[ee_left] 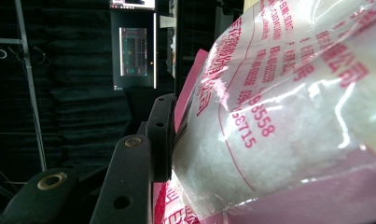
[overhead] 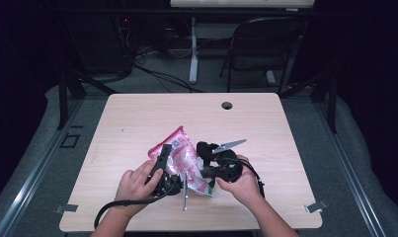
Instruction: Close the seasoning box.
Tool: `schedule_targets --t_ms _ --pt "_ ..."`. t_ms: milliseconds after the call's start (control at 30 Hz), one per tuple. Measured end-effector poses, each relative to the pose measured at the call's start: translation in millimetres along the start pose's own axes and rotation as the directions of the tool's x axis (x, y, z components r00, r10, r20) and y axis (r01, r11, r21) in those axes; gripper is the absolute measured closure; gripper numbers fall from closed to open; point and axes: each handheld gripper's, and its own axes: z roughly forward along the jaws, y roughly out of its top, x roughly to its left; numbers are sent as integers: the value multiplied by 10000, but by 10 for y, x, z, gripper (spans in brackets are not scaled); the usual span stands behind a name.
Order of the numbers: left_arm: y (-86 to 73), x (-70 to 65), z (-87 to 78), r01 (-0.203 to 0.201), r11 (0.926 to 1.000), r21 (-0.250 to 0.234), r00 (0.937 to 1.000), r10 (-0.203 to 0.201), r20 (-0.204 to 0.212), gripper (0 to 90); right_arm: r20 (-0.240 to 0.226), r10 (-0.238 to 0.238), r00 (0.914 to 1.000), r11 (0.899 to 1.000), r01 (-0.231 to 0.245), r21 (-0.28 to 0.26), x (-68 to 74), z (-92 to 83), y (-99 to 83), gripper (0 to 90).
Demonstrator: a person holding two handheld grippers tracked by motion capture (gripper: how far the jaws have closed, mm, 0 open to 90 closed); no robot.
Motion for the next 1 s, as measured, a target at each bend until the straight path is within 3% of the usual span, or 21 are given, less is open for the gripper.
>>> schedule_targets --t_ms 1000 --pt "5 11 -10 89 9999 -67 10000 -89 9 644 13 -6 10000 10000 6 -63 -3 19 0 900"
